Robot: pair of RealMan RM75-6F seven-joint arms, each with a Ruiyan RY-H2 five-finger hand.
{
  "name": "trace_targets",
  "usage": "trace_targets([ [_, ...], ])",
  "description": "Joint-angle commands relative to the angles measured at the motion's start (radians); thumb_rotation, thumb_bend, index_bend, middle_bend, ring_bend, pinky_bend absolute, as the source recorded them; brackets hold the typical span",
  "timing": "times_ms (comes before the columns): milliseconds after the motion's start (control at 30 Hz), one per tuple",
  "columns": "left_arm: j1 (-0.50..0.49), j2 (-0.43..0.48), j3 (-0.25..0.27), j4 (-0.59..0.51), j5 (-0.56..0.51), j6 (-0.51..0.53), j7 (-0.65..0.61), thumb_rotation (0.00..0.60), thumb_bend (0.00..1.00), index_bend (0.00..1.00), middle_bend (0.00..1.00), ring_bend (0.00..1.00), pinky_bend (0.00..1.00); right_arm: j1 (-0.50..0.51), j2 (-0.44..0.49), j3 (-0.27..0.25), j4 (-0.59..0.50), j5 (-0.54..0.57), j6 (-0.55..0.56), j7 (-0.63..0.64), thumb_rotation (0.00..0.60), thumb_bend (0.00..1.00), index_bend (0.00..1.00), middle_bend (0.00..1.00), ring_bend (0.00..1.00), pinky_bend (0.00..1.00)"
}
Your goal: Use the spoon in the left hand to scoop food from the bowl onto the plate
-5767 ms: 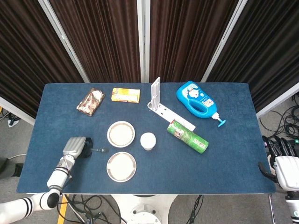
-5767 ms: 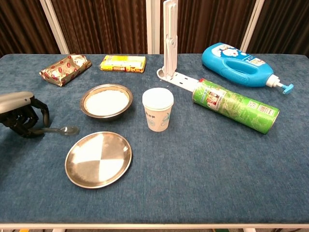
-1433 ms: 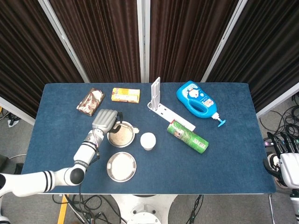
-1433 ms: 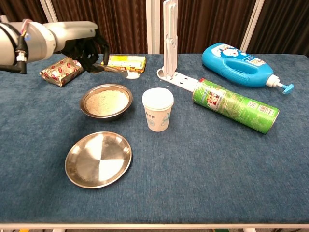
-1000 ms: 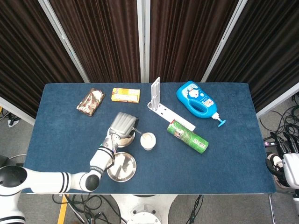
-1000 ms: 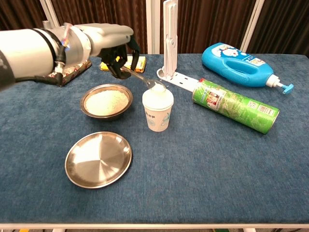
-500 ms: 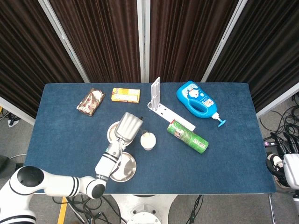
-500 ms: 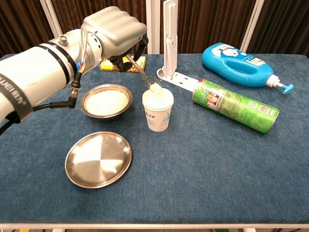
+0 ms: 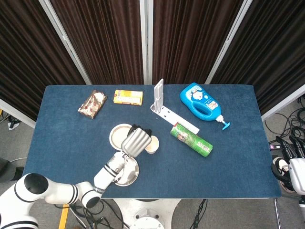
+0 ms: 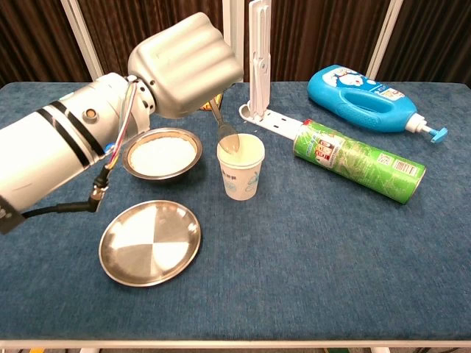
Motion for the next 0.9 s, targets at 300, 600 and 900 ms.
trace_targets([
  [300, 0.067, 0.009, -0.078, -0.039, -0.01, -0.032, -0.058, 0.6, 0.48, 0.65, 0.92, 0.89, 1.0, 0.001, 0.002, 0.001, -0.008, -0.006, 0.003, -0.005, 0.6, 0.28, 0.04, 0.18, 0.0, 0.0],
  [600, 0.186, 0.124, -0.269, -0.212, -0.155, -0.076, -0.523, 0.6, 0.48, 0.65, 0.92, 0.89, 1.0, 0.005, -0.001, 0.004, -0.007, -0.004, -0.003, -0.004, 0.6, 0.28, 0.04, 0.18, 0.0, 0.0],
  [900, 0.363, 0.345, -0.173, -0.27, -0.077, -0.153, -0.914, 0.6, 0.48, 0.65, 0.91, 0.89, 1.0, 0.015, -0.006, 0.004, -0.002, -0.009, -0.014, -0.001, 0.6, 0.28, 0.04, 0.18, 0.0, 0.0],
])
